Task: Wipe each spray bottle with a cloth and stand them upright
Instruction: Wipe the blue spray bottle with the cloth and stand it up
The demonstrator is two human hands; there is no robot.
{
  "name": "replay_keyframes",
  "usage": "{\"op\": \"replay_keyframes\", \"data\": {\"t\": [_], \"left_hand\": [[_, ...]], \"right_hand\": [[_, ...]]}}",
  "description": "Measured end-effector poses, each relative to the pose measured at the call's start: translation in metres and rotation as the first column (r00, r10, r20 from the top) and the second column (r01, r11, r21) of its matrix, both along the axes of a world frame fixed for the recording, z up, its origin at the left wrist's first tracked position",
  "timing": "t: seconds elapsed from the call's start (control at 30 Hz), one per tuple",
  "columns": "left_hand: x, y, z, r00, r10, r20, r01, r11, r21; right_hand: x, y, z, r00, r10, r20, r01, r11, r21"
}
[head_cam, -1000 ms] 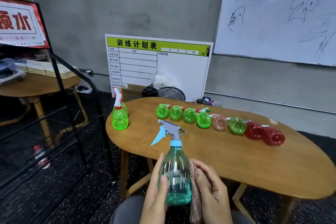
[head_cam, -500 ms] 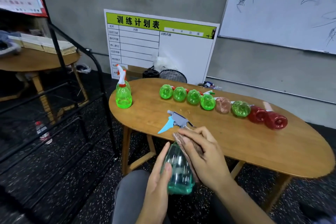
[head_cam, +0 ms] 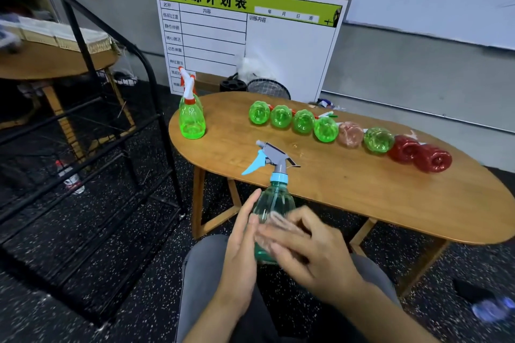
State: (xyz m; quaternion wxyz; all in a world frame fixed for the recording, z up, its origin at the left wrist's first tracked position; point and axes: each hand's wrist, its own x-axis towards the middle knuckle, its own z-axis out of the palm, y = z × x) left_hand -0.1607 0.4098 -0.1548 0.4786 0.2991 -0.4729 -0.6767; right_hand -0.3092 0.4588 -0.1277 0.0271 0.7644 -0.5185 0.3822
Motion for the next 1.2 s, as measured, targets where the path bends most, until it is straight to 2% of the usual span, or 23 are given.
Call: {"op": "replay_keyframes", "data": {"t": [0.1, 0.17, 0.27, 0.37, 0.5, 0.57, 0.67, 0.77, 0.83, 0.93, 1.0, 1.1, 1.2], "left_hand": [[-0.006, 0.000, 0.000, 0.999, -0.003, -0.053, 0.004, 1.000, 0.018], [-0.013, 0.001, 0.000, 0.999, 0.023, -0.042, -0.022, 1.000, 0.003], [-0.022, 0.002, 0.000, 0.998, 0.057, 0.010, -0.056, 0.996, -0.076], [-0.023, 0.005, -0.004, 0.999, 0.038, 0.030, -0.034, 0.993, -0.111], [-0.015, 0.001, -0.008, 1.000, 0.013, -0.003, -0.013, 0.997, -0.077], [-0.012, -0.002, -0.007, 1.000, 0.013, -0.022, -0.014, 0.999, -0.044], [-0.011, -0.003, -0.006, 1.000, 0.004, -0.012, -0.005, 1.000, -0.027], [-0.012, -0.002, -0.007, 1.000, 0.006, -0.008, -0.006, 1.000, -0.007], [-0.014, -0.001, -0.009, 1.000, 0.005, 0.002, -0.005, 1.000, -0.016], [-0.015, 0.000, -0.007, 1.000, -0.009, 0.005, 0.009, 1.000, -0.029], [-0.015, 0.001, -0.007, 1.000, -0.028, 0.004, 0.028, 0.999, -0.036], [-0.012, -0.001, -0.008, 1.000, -0.027, 0.000, 0.027, 0.998, -0.056], [-0.010, -0.003, -0.006, 1.000, -0.023, 0.002, 0.023, 0.998, -0.059]], "right_hand": [[-0.005, 0.008, -0.010, 0.987, 0.032, -0.157, -0.043, 0.997, -0.067], [-0.011, 0.003, -0.004, 0.985, 0.009, -0.170, -0.028, 0.994, -0.107], [-0.020, -0.011, 0.013, 0.995, -0.095, -0.020, 0.092, 0.990, -0.109], [-0.027, -0.028, 0.024, 0.967, -0.208, 0.145, 0.216, 0.975, -0.044], [-0.015, -0.033, 0.015, 0.956, -0.226, 0.189, 0.234, 0.972, -0.022], [-0.003, -0.022, 0.007, 0.974, -0.163, 0.157, 0.170, 0.985, -0.037], [-0.001, -0.006, -0.006, 0.999, -0.030, -0.021, 0.028, 0.992, -0.120], [-0.010, -0.003, -0.009, 0.990, 0.004, -0.138, -0.027, 0.986, -0.164], [-0.015, -0.009, -0.003, 0.995, -0.020, -0.098, 0.006, 0.990, -0.143], [-0.020, -0.025, 0.011, 0.980, -0.147, 0.133, 0.159, 0.983, -0.087], [-0.023, -0.033, 0.015, 0.948, -0.216, 0.234, 0.235, 0.971, -0.053], [-0.012, -0.031, 0.010, 0.929, -0.255, 0.269, 0.278, 0.959, -0.052], [0.004, -0.014, -0.002, 0.964, -0.177, 0.200, 0.196, 0.977, -0.080]]}}
